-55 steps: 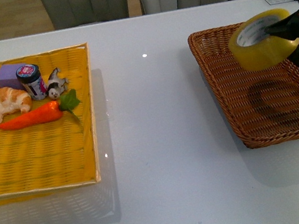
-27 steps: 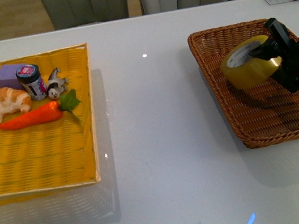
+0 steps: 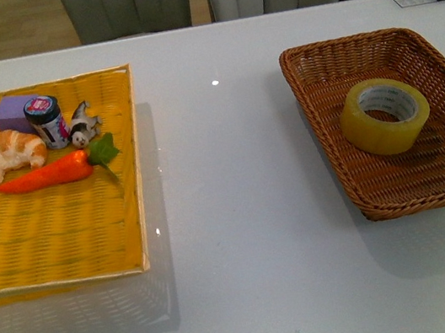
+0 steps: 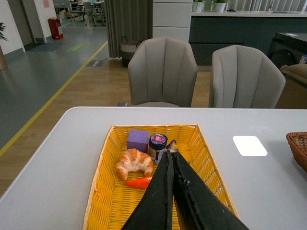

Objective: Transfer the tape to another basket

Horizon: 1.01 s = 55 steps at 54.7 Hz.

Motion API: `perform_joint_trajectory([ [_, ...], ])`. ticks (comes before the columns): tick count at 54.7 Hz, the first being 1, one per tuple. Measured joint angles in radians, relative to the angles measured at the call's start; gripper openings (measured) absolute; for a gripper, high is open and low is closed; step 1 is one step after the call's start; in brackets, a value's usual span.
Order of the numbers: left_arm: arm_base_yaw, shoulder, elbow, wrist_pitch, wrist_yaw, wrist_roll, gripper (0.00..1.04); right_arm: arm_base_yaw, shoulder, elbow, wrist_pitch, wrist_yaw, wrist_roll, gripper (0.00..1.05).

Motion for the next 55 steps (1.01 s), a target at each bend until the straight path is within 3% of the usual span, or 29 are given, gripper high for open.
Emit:
perform_joint_trajectory([
  [10,0.000,-0.051,0.000,-0.052,0.000,0.000,0.02,-0.031,-0.421,-0.163,-0.172,-0.023,-0.066,0.95],
  [16,0.000,-0.078,0.000,-0.077,0.000,0.000,0.02,0.006,-0.526,-0.230,-0.061,0.168,-0.362,0.77],
  [20,0.000,-0.163,0.000,-0.196,0.000,0.000,0.02,0.030,-0.572,-0.270,-0.066,0.208,-0.568,0.65],
  [24,0.001,-0.227,0.000,-0.248,0.000,0.000,0.02,0.053,-0.612,-0.307,-0.085,0.227,-0.679,0.53],
  [40,0.001,-0.238,0.000,-0.254,0.000,0.000,0.02,0.119,-0.811,-0.401,-0.191,0.291,-0.783,0.02],
  [45,0.001,-0.238,0.000,-0.254,0.000,0.000,0.02,0.152,-0.829,-0.441,-0.156,0.348,-0.794,0.02],
  [50,0.001,-0.238,0.000,-0.254,0.000,0.000,0.02,0.211,-0.901,-0.458,-0.223,0.380,-0.796,0.02],
  [55,0.001,-0.238,0.000,-0.254,0.000,0.000,0.02,0.215,-0.986,-0.459,-0.290,0.389,-0.797,0.02],
])
